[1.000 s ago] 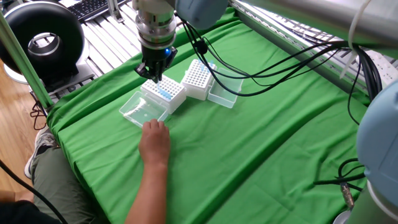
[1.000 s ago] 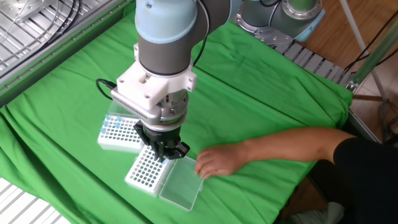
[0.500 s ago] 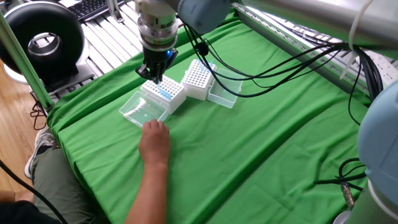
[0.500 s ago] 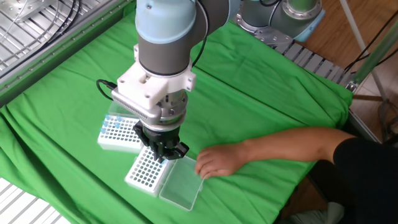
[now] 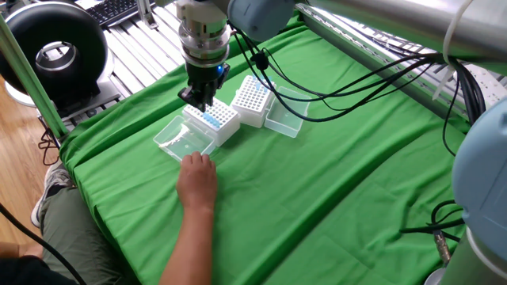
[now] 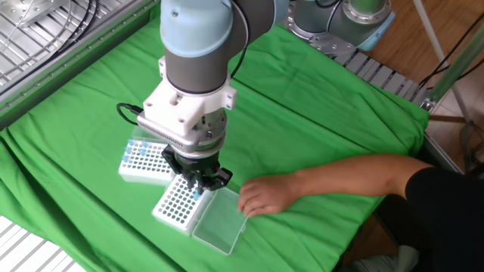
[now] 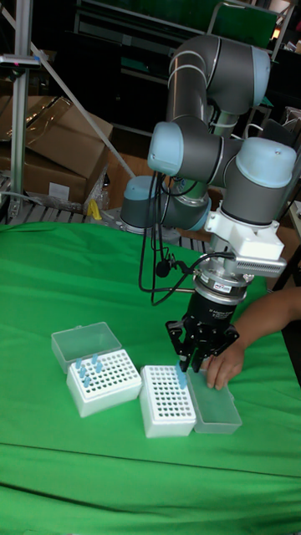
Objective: Insert a medium pipette tip into the holder for medium pipette tips
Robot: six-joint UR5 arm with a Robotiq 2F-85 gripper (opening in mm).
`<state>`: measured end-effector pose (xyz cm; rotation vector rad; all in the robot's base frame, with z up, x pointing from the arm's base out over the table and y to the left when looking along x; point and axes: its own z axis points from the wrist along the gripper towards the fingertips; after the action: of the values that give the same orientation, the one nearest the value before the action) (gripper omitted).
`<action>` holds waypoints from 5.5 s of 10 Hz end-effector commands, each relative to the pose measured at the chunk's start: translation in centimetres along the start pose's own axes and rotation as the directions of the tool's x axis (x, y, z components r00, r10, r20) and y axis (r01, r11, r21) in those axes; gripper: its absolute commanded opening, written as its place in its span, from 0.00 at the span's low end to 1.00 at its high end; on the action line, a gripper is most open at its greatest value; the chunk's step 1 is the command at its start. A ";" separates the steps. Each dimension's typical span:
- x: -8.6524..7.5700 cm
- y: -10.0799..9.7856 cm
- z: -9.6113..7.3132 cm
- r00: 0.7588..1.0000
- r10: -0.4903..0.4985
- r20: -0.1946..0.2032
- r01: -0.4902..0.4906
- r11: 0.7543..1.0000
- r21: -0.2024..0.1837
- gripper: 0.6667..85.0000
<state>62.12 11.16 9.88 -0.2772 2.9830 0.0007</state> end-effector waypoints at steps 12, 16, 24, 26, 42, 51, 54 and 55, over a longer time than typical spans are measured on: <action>5.1 -14.2 1.4 0.941 -0.340 -0.002 0.340 0.941 0.001 0.31; 4.8 -16.1 1.4 0.921 -0.389 0.000 0.389 0.921 0.019 0.32; 1.8 -16.1 2.0 0.906 -0.422 0.039 0.421 0.906 0.040 0.31; 2.2 -15.9 2.3 0.909 -0.415 0.039 0.414 0.910 0.027 0.31; 3.1 -15.9 2.2 0.915 -0.403 0.015 0.403 0.915 0.017 0.30; 2.8 -15.7 3.4 0.916 -0.400 0.040 0.400 0.916 0.012 0.27; 3.0 -15.7 3.6 0.920 -0.389 0.038 0.389 0.921 0.012 0.23; 3.1 -15.9 3.5 0.928 -0.372 0.030 0.372 0.928 0.016 0.15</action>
<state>62.53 -4.94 6.22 -0.8712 2.8363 -0.0602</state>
